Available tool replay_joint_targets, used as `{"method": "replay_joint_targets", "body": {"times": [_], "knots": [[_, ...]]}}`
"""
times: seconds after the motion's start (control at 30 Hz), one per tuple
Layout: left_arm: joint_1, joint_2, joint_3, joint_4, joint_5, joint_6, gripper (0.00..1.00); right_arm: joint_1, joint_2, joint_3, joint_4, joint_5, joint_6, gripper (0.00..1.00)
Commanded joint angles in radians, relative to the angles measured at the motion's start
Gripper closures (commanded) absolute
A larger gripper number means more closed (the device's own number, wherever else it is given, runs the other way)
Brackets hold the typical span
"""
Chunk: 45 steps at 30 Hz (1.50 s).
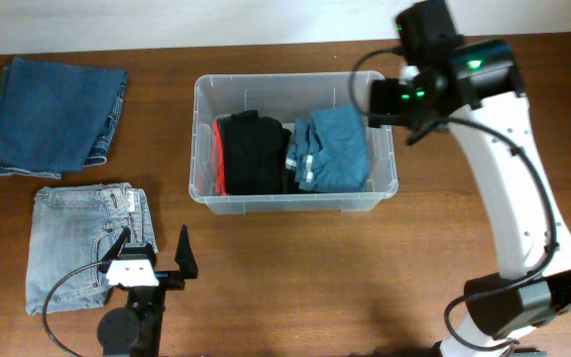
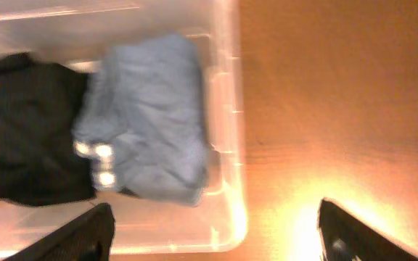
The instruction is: Pack container
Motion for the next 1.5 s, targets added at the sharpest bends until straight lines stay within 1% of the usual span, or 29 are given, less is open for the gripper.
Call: {"method": "replay_joint_targets", "body": {"times": [0.0,0.07,0.17,0.2,0.23,0.27,0.37,0.53,0.67,0.87,1.47], "knots": [[0.004,-0.004,-0.002,-0.007,-0.003,0.008,0.01,-0.096,-0.074,0.000,-0.081,0.035,0.013,0.13],[0.004,-0.004,-0.002,-0.007,-0.003,0.008,0.01,-0.141,-0.105,0.000,-0.128,0.035,0.013,0.12],[0.004,-0.004,-0.002,-0.007,-0.003,0.008,0.01,-0.228,-0.154,0.000,-0.200,0.053,0.026,0.09],[0.004,-0.004,-0.002,-0.007,-0.003,0.008,0.01,-0.259,-0.168,0.000,-0.218,0.068,0.035,0.06],[0.004,-0.004,-0.002,-0.007,-0.003,0.008,0.01,-0.296,-0.182,0.000,-0.233,0.076,0.040,0.02],[0.004,-0.004,-0.002,-0.007,-0.003,0.008,0.01,-0.332,-0.193,0.000,-0.244,0.075,0.039,0.01],[0.004,-0.004,-0.002,-0.007,-0.003,0.008,0.01,-0.559,-0.266,-0.062,-0.243,-0.019,0.031,0.01],[0.004,-0.004,-0.002,-0.007,-0.003,0.008,0.01,-0.694,-0.285,-0.145,-0.243,-0.032,0.031,0.01],[0.004,-0.004,-0.002,-0.007,-0.003,0.008,0.01,-0.723,-0.284,-0.181,-0.243,-0.026,0.031,0.02],[0.004,-0.004,-0.002,-0.007,-0.003,0.008,0.01,-0.725,-0.282,-0.220,-0.222,-0.020,0.031,0.02],[0.004,-0.004,-0.002,-0.007,-0.003,0.008,0.01,-0.725,-0.277,-0.223,-0.220,-0.022,0.031,0.02]]}}
